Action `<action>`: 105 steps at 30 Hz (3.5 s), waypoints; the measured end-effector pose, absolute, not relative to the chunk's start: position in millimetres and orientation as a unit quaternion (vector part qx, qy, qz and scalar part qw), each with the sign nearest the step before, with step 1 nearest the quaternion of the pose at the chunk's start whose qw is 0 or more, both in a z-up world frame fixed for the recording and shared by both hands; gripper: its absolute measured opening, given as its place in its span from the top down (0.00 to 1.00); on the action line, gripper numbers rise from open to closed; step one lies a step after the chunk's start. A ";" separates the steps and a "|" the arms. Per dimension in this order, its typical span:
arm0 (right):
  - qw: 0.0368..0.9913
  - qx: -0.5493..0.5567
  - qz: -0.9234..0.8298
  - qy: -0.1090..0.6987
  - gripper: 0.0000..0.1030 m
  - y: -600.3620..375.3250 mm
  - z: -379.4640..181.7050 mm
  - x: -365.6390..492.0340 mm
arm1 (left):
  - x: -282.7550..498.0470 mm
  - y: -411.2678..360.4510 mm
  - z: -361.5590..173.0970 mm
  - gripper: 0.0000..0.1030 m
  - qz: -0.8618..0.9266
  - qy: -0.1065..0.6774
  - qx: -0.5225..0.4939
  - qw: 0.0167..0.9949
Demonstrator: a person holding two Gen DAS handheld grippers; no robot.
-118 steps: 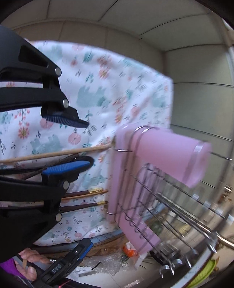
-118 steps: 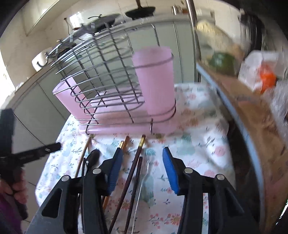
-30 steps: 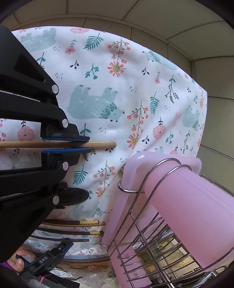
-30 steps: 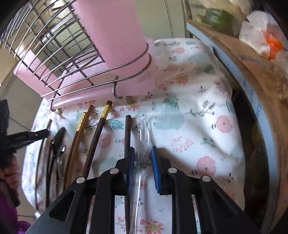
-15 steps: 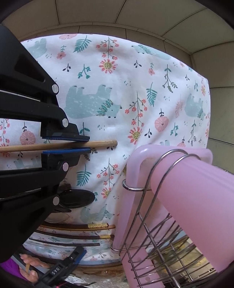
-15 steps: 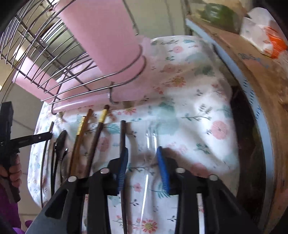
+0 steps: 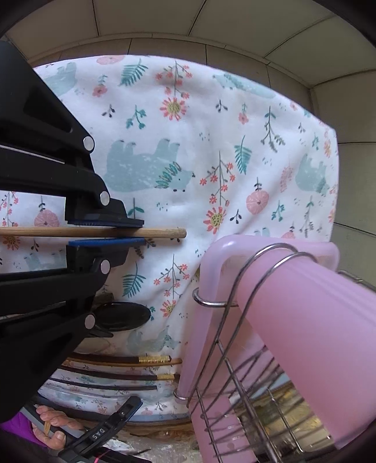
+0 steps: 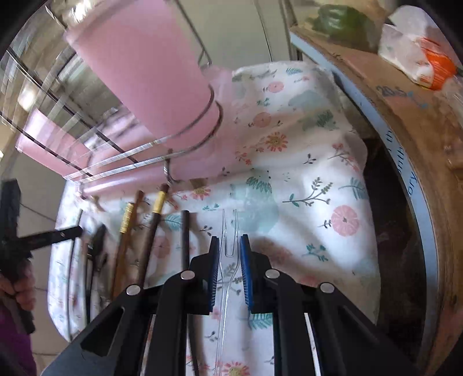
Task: Organize utensils
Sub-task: 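Lift the wooden chopstick with the left tool while the right tool carries the fork over the pink cup, then open the left tool dropping the chopstick into the pink cup while the right tool releases the fork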
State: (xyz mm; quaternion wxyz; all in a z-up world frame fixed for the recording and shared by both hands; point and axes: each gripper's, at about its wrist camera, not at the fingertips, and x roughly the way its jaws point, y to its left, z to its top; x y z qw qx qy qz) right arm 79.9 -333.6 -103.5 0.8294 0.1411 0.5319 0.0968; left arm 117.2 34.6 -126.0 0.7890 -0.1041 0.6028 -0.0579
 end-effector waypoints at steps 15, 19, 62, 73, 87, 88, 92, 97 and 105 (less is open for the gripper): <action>0.914 0.174 0.128 0.343 0.87 -351.3 -4.9 22.9 | 44.5 53.5 -15.9 0.94 -0.087 0.413 -0.150 0.894; 0.934 0.170 0.131 0.285 0.87 -353.1 23.7 17.1 | 32.2 57.5 21.7 0.94 -0.092 0.357 -0.159 0.916; 0.984 0.124 0.076 0.100 0.86 -331.4 85.4 153.4 | 132.7 25.0 71.5 0.94 -0.047 0.099 -0.128 0.986; 0.971 0.109 0.089 0.196 0.86 -327.2 56.4 153.1 | 130.5 31.0 44.6 0.94 -0.078 0.192 -0.153 0.966; 0.950 0.116 0.095 0.274 0.97 -326.8 63.0 170.9 | 147.6 23.3 53.0 0.94 -0.088 0.233 -0.139 0.958; 0.947 0.114 0.097 0.284 0.97 -325.4 58.9 173.2 | 147.1 22.6 52.5 0.94 -0.088 0.231 -0.137 0.959; 0.945 0.118 0.103 0.287 0.96 -324.0 59.3 173.0 | 146.9 24.2 59.6 0.94 -0.096 0.237 -0.140 0.956; 0.941 0.120 0.103 0.300 0.96 -324.4 62.3 179.2 | 155.6 26.6 62.2 0.94 -0.098 0.261 -0.150 0.948; 0.929 0.122 0.125 0.326 0.85 -318.1 52.0 178.9 | 156.5 18.0 56.7 0.78 -0.110 0.282 -0.152 0.941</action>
